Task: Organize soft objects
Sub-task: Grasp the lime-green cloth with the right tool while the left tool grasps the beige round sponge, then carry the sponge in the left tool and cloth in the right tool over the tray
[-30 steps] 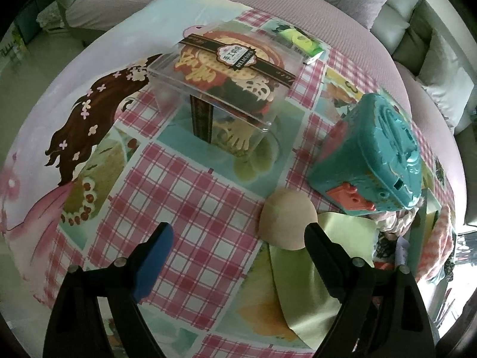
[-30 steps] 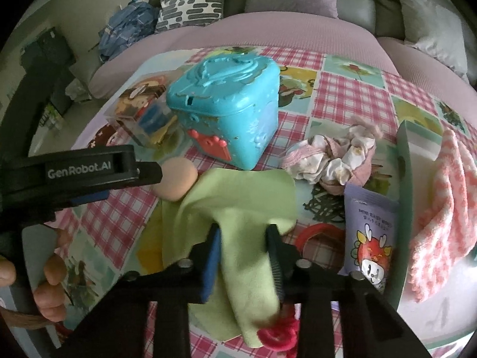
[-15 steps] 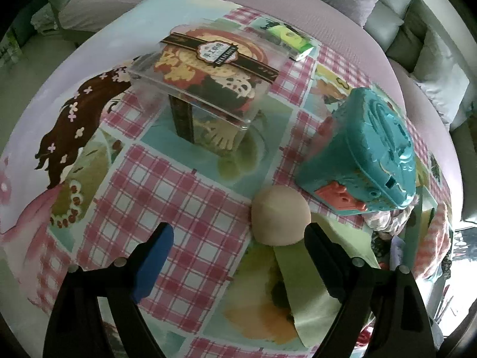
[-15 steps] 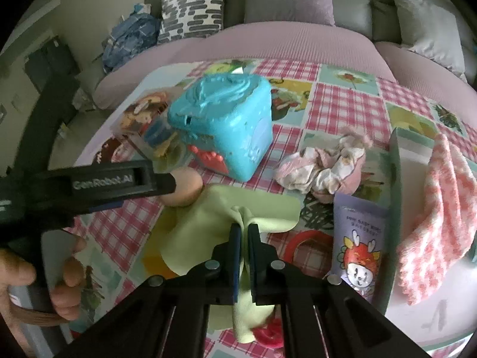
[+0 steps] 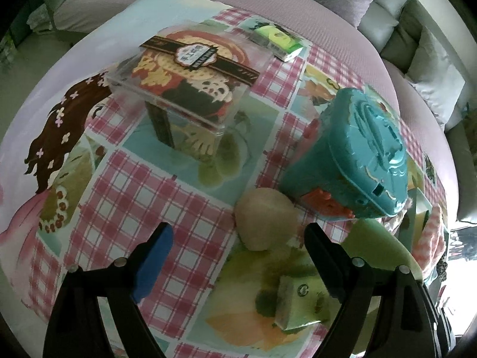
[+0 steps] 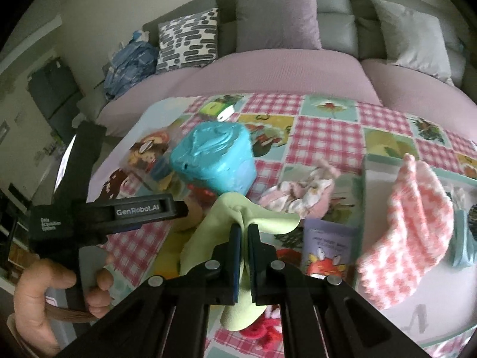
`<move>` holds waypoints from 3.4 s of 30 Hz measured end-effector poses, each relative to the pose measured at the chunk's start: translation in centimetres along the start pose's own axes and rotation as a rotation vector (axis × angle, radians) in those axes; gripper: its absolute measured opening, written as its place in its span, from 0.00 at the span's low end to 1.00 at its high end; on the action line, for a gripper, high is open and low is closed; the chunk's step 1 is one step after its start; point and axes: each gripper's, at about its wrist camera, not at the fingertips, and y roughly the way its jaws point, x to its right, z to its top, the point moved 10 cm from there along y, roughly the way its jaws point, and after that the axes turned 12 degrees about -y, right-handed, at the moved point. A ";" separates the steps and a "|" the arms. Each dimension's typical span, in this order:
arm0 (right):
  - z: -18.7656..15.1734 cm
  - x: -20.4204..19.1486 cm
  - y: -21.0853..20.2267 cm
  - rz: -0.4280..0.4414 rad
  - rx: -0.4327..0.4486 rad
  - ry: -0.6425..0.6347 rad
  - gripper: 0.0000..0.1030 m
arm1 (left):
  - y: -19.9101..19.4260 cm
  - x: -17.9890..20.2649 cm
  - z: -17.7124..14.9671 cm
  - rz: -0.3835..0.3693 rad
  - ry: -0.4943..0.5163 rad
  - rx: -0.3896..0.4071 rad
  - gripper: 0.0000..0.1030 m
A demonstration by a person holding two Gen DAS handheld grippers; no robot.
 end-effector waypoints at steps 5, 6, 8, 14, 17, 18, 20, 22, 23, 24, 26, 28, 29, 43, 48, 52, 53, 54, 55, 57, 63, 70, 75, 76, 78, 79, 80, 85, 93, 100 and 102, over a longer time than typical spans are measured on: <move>-0.2 1.5 -0.3 -0.016 -0.004 0.034 0.05 | 1.0 1.0 0.1 0.011 0.033 -0.005 0.87; -0.2 1.7 -0.3 -0.018 -0.004 0.038 0.05 | 1.3 1.3 0.0 0.015 0.041 -0.007 0.87; -0.3 2.1 -0.4 -0.021 -0.003 0.047 0.05 | 1.7 1.7 0.1 0.023 0.050 -0.004 0.86; -0.5 2.4 -0.2 -0.020 -0.008 0.057 0.05 | 2.7 2.7 0.6 0.068 0.093 0.022 0.73; -0.6 2.5 -0.2 -0.019 -0.010 0.060 0.05 | 3.1 3.6 0.7 0.065 0.108 0.028 0.56; -0.6 2.5 -0.2 -0.019 -0.011 0.061 0.05 | 3.1 3.9 0.7 0.058 0.113 0.028 0.49; -0.7 2.6 -0.2 -0.018 -0.013 0.063 0.05 | 3.2 4.3 0.7 0.058 0.120 0.031 0.48; -0.7 2.7 -0.2 -0.017 -0.015 0.066 0.05 | 3.4 4.5 0.8 0.059 0.127 0.034 0.47; -0.7 2.7 -0.2 -0.016 -0.016 0.067 0.05 | 3.2 4.2 0.7 0.056 0.126 0.035 0.46; -0.7 2.7 -0.2 -0.016 -0.017 0.068 0.05 | 3.2 4.3 0.8 0.051 0.122 0.035 0.45; -0.8 2.7 -0.1 -0.014 -0.018 0.069 0.05 | 3.1 4.3 0.8 0.046 0.120 0.036 0.45; -0.8 2.7 -0.1 -0.013 -0.017 0.069 0.05 | 2.9 4.1 0.6 0.044 0.120 0.036 0.44; -0.8 2.6 -0.1 -0.013 -0.018 0.068 0.05 | 2.8 4.1 0.6 0.042 0.120 0.035 0.44; 0.6 2.8 -3.2 -0.012 0.068 0.070 0.05 | -4.6 3.6 2.1 -0.027 0.108 0.182 0.43; 1.5 3.5 -5.6 -0.020 0.130 0.085 0.05 | -6.9 4.9 1.7 -0.050 0.123 0.239 0.43; 1.9 4.7 -7.6 -0.044 0.172 0.107 0.05 | -8.4 5.9 0.9 -0.072 0.154 0.261 0.43; 1.9 5.1 -8.1 -0.052 0.181 0.114 0.05 | -8.7 6.3 0.7 -0.077 0.162 0.265 0.43; 1.9 5.6 -8.5 -0.061 0.190 0.123 0.05 | -8.9 6.7 0.5 -0.083 0.171 0.268 0.43; 1.9 6.2 -9.1 -0.073 0.201 0.134 0.05 | -9.1 7.2 0.3 -0.090 0.182 0.271 0.43; 1.8 7.7 -10.5 -0.107 0.223 0.159 0.05 | -9.4 8.4 -0.3 -0.104 0.208 0.274 0.44; 0.5 12.8 -14.0 -0.206 0.270 0.262 0.05 | -9.2 12.6 -3.5 -0.127 0.314 0.249 0.44; -1.9 18.1 -16.7 -0.314 0.281 0.373 0.05 | -8.4 18.3 -9.2 -0.185 0.472 0.181 0.44; -3.5 20.7 -18.7 -0.387 0.290 0.420 0.05 | -7.9 21.4 -13.1 -0.215 0.581 0.141 0.44; -3.9 21.2 -18.9 -0.400 0.282 0.431 0.05 | -7.9 21.8 -13.7 -0.219 0.596 0.135 0.44; -4.8 22.1 -18.6 -0.411 0.262 0.451 0.05 | -7.7 22.6 -14.8 -0.226 0.626 0.125 0.44; -5.3 22.6 -18.3 -0.414 0.247 0.464 0.05 | -7.6 23.1 -15.5 -0.233 0.647 0.120 0.44; -5.6 22.9 -18.1 -0.413 0.235 0.473 0.05 | -7.4 23.6 -16.0 -0.240 0.660 0.114 0.44; -7.8 24.2 -14.8 -0.379 0.127 0.516 0.05 | -4.9 25.5 -18.9 -0.241 0.725 0.038 0.44; -10.9 25.3 -11.0 -0.348 0.010 0.565 0.05 | -0.5 26.5 -21.7 -0.182 0.768 -0.065 0.44; -12.7 26.0 -9.2 -0.334 -0.054 0.596 0.05 | 1.4 26.2 -21.9 -0.151 0.751 -0.097 0.45; -13.1 26.1 -8.8 -0.333 -0.070 0.603 0.06 | 1.5 26.2 -21.8 -0.156 0.743 -0.100 0.45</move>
